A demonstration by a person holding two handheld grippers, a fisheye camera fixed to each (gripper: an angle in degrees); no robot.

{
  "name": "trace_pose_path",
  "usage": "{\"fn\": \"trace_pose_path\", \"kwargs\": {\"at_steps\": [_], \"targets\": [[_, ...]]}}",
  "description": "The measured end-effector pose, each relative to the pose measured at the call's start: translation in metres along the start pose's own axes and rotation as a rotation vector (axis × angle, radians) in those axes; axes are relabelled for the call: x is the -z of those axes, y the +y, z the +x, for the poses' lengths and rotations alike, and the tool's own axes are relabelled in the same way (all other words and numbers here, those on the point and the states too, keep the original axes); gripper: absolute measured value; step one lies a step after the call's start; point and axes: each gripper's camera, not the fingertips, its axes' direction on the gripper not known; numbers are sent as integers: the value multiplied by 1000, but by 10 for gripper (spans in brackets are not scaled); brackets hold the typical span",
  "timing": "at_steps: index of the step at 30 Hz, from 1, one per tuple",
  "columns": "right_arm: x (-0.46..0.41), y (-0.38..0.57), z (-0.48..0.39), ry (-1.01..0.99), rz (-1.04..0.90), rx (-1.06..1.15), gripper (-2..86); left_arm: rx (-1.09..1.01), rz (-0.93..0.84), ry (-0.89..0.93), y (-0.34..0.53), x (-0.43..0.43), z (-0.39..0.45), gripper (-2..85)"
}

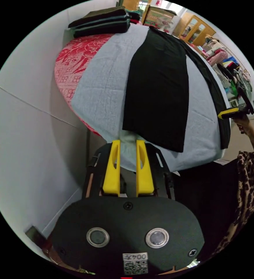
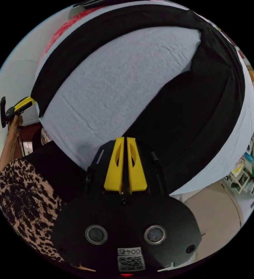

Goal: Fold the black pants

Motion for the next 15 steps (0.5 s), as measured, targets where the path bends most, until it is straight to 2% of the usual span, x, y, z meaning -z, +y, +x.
{"fn": "trace_pose_path", "kwargs": {"at_steps": [2,5,8,10,12,15], "targets": [[-6,-3,5,-4,-26,-25,2,-26,8,-20,-3,12,-5,47],[-16,-7,11,22,-75,-24,1,-185,178,35,1,54,16,18],[-28,-11,19,38,-117,-30,-2,-323,180,-12,-5,68,35,17],[-36,-9,21,39,-128,-17,-5,-289,173,-69,-6,65,24,23],[-31,-4,16,-98,-59,16,-7,-237,149,-30,-4,58,1,28],[-14,4,6,-390,190,36,-8,-205,131,11,1,51,-27,41]]}}
